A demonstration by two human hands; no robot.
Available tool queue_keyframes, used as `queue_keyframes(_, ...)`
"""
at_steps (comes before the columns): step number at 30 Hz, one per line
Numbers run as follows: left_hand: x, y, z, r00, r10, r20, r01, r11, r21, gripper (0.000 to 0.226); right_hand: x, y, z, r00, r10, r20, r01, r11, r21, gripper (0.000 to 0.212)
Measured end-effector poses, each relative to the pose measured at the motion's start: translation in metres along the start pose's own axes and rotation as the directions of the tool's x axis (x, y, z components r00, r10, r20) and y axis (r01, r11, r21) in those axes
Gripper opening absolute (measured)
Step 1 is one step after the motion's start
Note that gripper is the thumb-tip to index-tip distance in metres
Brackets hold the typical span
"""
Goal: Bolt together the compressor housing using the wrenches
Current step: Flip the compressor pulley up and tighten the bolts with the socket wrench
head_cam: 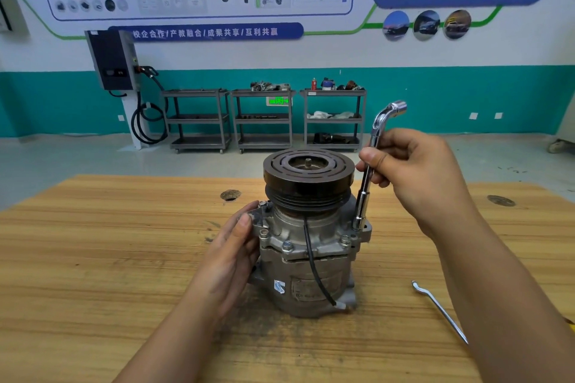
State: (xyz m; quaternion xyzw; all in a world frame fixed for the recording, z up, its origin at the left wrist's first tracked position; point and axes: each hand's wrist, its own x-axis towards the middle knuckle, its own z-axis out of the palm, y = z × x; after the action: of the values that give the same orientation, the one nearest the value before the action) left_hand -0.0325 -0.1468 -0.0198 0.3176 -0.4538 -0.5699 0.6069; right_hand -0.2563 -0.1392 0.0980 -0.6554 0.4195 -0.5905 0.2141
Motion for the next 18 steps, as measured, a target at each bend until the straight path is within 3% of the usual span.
queue_keyframes(5,0.001,-0.002,-0.001,1.0,0.006,0.002,-0.006,1.0,-0.005,0.052,0.004,-0.01,-0.023,0.987,0.04,-0.155,-0.027,0.996,0.088,0.015)
queue_keyframes(10,0.0,0.001,0.003,1.0,0.001,-0.021,-0.001,1.0,0.004,0.053,0.001,-0.004,-0.032,0.985,0.155,-0.079,-0.17,0.954,-0.248,0.015)
queue_keyframes(13,0.002,0.002,0.008,1.0,0.006,-0.027,-0.005,1.0,0.014,0.055,-0.005,0.005,-0.025,0.967,0.228,-0.116,-0.255,0.829,-0.498,0.021)
queue_keyframes(18,0.003,0.001,0.01,0.999,0.006,-0.052,-0.007,1.0,-0.018,0.053,-0.048,0.04,-0.015,0.866,0.498,0.056,-0.316,0.628,-0.711,0.025)
